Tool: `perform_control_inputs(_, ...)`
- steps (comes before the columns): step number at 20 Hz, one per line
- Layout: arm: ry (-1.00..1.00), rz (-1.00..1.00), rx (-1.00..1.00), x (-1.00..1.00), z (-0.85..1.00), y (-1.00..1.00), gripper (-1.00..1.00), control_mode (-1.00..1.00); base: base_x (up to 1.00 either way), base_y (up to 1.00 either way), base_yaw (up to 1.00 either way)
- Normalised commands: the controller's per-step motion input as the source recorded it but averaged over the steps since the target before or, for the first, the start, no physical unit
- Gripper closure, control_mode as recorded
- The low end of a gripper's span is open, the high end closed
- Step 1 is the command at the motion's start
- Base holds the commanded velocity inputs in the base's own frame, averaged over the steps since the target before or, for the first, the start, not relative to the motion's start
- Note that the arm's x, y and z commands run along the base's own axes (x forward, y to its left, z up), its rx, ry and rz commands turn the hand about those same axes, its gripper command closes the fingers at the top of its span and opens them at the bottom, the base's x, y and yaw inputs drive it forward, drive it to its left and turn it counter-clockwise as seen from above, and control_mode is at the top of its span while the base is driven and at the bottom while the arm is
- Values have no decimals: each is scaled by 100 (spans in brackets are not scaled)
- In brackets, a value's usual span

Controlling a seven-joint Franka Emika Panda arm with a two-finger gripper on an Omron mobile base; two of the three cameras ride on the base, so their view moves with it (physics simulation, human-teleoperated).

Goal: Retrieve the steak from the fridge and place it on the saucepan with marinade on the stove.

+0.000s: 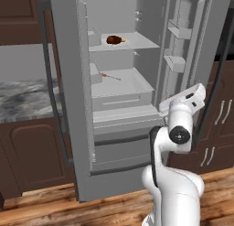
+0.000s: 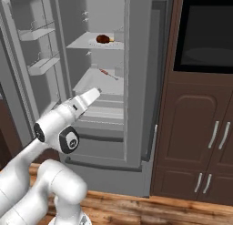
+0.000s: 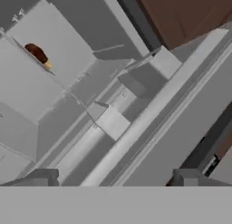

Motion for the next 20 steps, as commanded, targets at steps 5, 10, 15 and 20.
perform_control_inputs(5,27,-3,-25,49,0,33,-100,-100,0,0,0)
perform_control_inputs(10,32,5,-3,39,13,-1,-100,-100,0,0,0)
perform_control_inputs(15,12,1,15,-11,0,10,-100,-100,0,0,0)
perform_control_inputs(20,0,0,38,-24,0,30,-100,-100,0,0,0)
